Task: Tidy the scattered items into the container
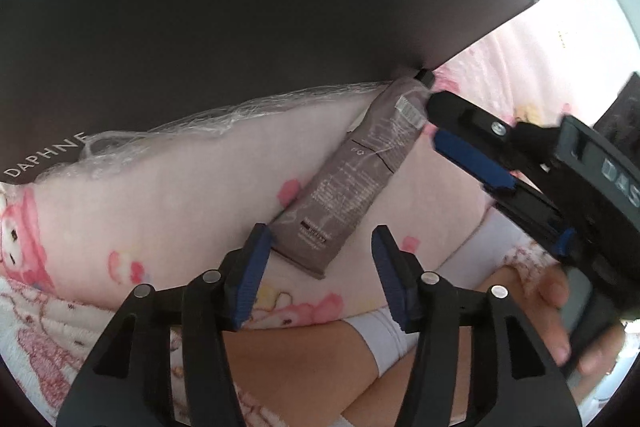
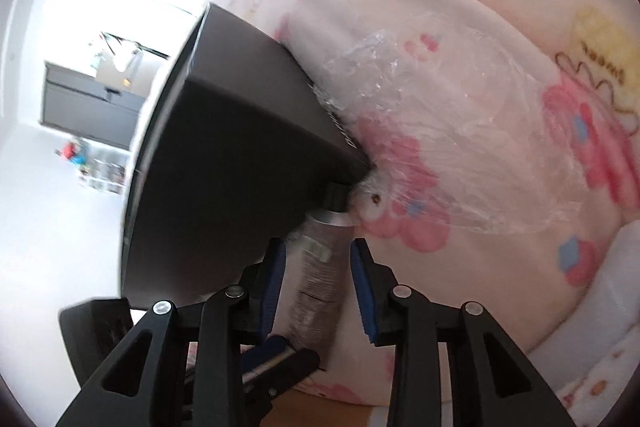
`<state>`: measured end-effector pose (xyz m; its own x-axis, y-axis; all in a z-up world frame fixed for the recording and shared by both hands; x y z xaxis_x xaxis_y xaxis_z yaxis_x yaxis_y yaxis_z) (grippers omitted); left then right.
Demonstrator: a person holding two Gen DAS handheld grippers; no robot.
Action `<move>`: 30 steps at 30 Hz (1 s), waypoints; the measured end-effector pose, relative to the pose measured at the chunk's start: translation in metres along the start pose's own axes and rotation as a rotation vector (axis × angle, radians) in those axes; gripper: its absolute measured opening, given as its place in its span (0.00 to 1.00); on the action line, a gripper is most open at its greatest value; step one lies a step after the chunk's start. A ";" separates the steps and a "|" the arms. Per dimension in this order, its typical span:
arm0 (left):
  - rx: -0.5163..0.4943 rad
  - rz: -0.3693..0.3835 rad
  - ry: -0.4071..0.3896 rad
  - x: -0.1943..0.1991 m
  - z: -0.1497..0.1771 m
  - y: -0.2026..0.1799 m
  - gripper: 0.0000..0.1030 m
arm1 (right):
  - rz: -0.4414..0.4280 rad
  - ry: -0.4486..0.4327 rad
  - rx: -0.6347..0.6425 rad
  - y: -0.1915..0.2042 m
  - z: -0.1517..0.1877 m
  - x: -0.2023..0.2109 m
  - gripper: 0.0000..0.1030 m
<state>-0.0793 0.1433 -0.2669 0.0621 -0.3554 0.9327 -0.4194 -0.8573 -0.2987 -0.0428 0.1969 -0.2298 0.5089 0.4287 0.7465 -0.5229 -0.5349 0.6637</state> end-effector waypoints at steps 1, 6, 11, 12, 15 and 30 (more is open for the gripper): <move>-0.003 -0.012 0.006 0.000 0.000 0.001 0.52 | 0.022 -0.006 0.017 0.001 -0.002 0.000 0.30; -0.040 -0.081 0.006 0.005 0.006 0.006 0.35 | 0.230 -0.066 0.197 0.010 -0.015 0.008 0.40; -0.008 -0.113 -0.051 0.027 0.007 0.026 0.02 | 0.236 0.091 0.150 -0.013 -0.011 -0.013 0.40; 0.016 -0.121 -0.054 0.032 0.008 0.035 0.02 | 0.234 0.115 0.132 -0.018 -0.007 -0.018 0.41; 0.039 -0.069 -0.029 0.039 0.013 0.045 0.03 | 0.215 0.132 0.135 -0.017 0.001 -0.024 0.47; 0.031 0.011 -0.033 0.055 0.025 0.066 0.22 | 0.073 0.108 0.099 -0.014 0.009 -0.034 0.28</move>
<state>-0.0810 0.0583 -0.2407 0.0874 -0.3764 0.9223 -0.3919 -0.8642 -0.3156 -0.0472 0.1833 -0.2650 0.3928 0.4593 0.7967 -0.4826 -0.6345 0.6037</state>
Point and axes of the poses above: each gripper's, at about its wrist camera, not at the fingertips, and x roughly against the way its jaws point, y to its left, z to its underside, the point moved 9 cm from there along -x, roughly the way its jaws point, and after that the axes turned 15 degrees about -x, right-handed, at the moved point
